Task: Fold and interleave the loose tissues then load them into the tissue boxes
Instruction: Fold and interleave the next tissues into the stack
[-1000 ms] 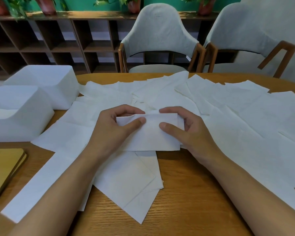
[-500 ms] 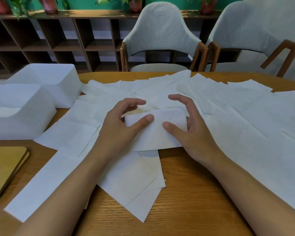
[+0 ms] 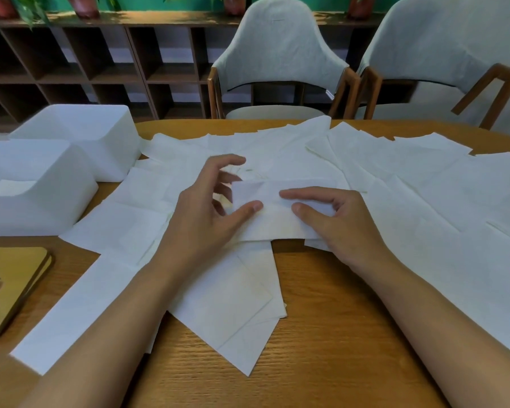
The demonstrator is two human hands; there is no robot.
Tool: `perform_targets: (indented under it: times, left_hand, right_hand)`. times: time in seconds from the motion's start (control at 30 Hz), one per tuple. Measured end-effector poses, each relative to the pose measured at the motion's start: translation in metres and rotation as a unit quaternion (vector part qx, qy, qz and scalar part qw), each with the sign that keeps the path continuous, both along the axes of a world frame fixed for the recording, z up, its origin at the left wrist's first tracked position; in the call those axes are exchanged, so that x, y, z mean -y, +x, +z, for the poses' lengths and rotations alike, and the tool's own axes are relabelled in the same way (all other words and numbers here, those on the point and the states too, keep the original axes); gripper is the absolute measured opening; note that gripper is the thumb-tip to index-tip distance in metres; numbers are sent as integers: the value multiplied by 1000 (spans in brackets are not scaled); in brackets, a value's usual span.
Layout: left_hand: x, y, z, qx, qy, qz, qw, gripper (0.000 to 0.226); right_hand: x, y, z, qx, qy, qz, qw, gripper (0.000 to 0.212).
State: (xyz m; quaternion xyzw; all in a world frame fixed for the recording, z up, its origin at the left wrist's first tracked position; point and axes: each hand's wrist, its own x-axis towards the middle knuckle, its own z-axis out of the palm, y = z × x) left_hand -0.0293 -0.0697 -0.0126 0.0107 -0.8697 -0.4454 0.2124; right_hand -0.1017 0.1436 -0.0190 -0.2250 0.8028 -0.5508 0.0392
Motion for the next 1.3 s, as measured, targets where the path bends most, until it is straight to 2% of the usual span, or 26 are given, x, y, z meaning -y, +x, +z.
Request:
perform_targets:
  times: [0.1,0.13,0.2,0.27,0.37,0.53,0.7,0.73,0.87,0.93,1.0,1.07,1.1,1.17,1.3]
  left_hand:
    - [6,3,-3,-21,-67,-88,994,28]
    - [8,4,-5,-2,-92,-132,987,21]
    - [10,5,-9,69,-141,-200,967,22]
    - [10,3,-13,115,-180,-223,951,27]
    - [9,1,-14,124,-188,-219,949,20]
    - [6,3,-11,105,-168,-216,956,7]
    - [-4,4,-5,17,-93,-179,979,7]
    - [-7,4,-4,5,-69,-168,983,7]
    - [-23,6,-1,-36,28,-104,994,5]
    - [-25,4,0,-56,49,-69,995,8]
    - [-21,1,0,-53,76,-44,995,11]
    - [-15,-1,0,-43,94,-28,994,16]
    - [-13,-2,0,-34,102,-24,994,17]
    - [-9,-1,2,-11,120,-20,992,17]
    - [-7,-2,3,6,138,-15,990,11]
  right_hand:
    - [-4,-5,-1,-6,-26,-35,999,23]
    - [-4,-5,-1,-10,-27,-43,999,23]
    - [-3,-7,-2,-15,-22,-51,998,23]
    - [-1,-6,-4,-19,-7,-49,999,23]
    - [0,-6,-4,-23,4,-53,998,23]
    - [1,-4,-2,-18,24,-45,999,21]
    - [1,-1,4,-4,-16,-17,1000,20]
    - [0,0,6,10,-30,-9,999,26]
    - [-4,0,7,59,-44,24,997,81]
    - [-8,-3,7,131,-134,68,980,92]
    - [-8,0,13,162,-161,64,971,76]
    - [-6,1,9,65,-63,0,996,44]
    - [-5,2,6,31,-7,-27,999,40]
    - [-3,3,3,33,33,-44,998,54]
    - [0,8,5,-6,0,42,999,52]
